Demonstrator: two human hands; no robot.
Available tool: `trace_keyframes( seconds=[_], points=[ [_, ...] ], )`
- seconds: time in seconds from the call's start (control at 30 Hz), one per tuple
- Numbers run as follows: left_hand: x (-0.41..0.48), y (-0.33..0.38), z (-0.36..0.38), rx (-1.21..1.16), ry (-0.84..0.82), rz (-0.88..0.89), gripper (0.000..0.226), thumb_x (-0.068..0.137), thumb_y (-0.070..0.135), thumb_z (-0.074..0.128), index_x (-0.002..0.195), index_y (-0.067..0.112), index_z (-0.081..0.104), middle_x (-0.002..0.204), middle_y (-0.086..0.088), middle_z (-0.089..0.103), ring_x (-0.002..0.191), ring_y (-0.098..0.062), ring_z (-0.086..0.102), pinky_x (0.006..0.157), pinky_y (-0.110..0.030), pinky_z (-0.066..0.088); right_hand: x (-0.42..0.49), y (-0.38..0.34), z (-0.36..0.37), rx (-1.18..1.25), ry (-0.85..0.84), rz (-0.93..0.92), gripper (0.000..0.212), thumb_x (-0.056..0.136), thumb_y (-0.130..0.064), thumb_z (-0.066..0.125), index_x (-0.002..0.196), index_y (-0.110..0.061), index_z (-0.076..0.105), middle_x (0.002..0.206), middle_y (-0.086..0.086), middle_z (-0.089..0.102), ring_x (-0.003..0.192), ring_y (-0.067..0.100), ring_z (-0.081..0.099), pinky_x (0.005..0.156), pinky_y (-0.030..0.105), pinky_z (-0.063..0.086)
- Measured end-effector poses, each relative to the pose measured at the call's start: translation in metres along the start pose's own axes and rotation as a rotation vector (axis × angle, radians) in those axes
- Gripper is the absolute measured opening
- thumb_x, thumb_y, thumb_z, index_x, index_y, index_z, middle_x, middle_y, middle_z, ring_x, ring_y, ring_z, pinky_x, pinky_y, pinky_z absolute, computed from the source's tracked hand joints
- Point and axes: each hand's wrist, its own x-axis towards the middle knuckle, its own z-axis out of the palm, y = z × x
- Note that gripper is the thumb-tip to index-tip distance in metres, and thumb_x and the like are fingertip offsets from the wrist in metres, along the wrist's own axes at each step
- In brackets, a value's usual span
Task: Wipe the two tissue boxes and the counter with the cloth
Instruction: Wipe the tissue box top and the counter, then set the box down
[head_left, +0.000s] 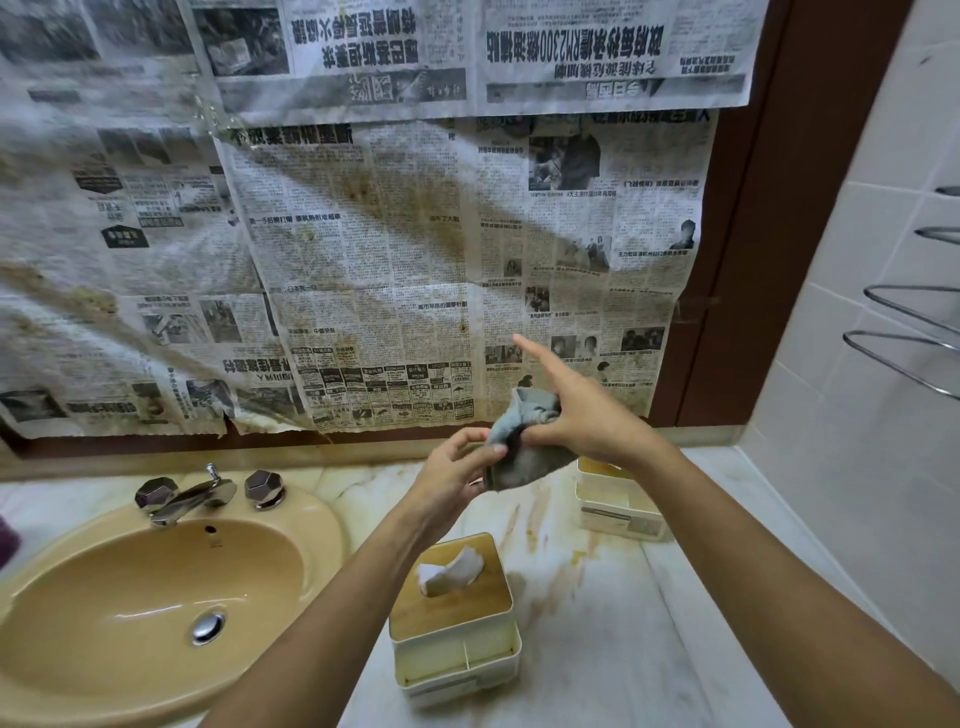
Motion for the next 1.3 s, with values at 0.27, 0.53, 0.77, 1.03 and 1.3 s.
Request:
trace_keyframes(
  seconds=[0.27, 0.53, 0.77, 1.03, 1.3],
  points=[
    [-0.003, 0.01, 0.001, -0.346, -0.036, -0.062, 0.041, 0.098, 0.026, 0.049, 0.13, 0.001, 0.057, 0.129, -0.02, 0.062, 0.109, -0.028, 0.064, 0.094, -0.042, 0.051, -0.012, 0.012, 0.009, 0.385, 0.052, 0.058, 0.09, 0.077, -0.002, 0.073, 0.137, -0.058, 0.034, 0.111, 0.011, 0.069, 0.098, 0.026, 0.069, 0.089, 0.046, 0.056],
    [-0.002, 0.005, -0.024, -0.215, 0.136, 0.007, 0.008, 0.094, 0.009, 0.06, 0.102, 0.009, 0.058, 0.096, -0.01, 0.069, 0.078, -0.019, 0.069, 0.07, -0.034, 0.056, -0.011, 0.017, 0.029, 0.693, 0.09, 0.123, 0.087, 0.082, 0.008, 0.066, 0.139, -0.05, 0.037, 0.116, 0.011, 0.069, 0.103, 0.03, 0.069, 0.086, 0.044, 0.057],
    [0.002, 0.004, -0.058, 0.082, 0.239, -0.03, 0.035, 0.084, -0.001, 0.071, 0.114, 0.008, 0.053, 0.093, -0.007, 0.074, 0.08, -0.021, 0.069, 0.067, -0.037, 0.057, 0.009, 0.056, 0.079, 0.68, 0.102, 0.538, 0.049, 0.088, -0.01, 0.069, 0.132, -0.024, 0.054, 0.111, 0.008, 0.066, 0.096, 0.022, 0.068, 0.08, 0.039, 0.058],
    [0.028, 0.006, -0.151, 0.275, 0.287, -0.112, 0.043, 0.081, -0.002, 0.075, 0.119, 0.002, 0.056, 0.1, -0.015, 0.072, 0.08, -0.022, 0.071, 0.06, -0.034, 0.059, 0.072, 0.066, 0.143, 0.441, -0.013, 0.387, 0.033, 0.085, 0.004, 0.065, 0.106, -0.021, 0.069, 0.108, 0.01, 0.065, 0.099, 0.022, 0.064, 0.082, 0.037, 0.057],
    [0.071, -0.039, -0.231, 0.621, 0.28, -0.279, 0.049, 0.082, -0.012, 0.066, 0.126, 0.005, 0.052, 0.096, -0.011, 0.064, 0.08, -0.022, 0.063, 0.07, -0.033, 0.055, 0.135, 0.122, 0.206, -0.057, -0.358, 0.417, 0.032, 0.086, -0.007, 0.064, 0.115, -0.02, 0.065, 0.111, 0.011, 0.061, 0.091, 0.022, 0.06, 0.082, 0.037, 0.052]
  ],
)
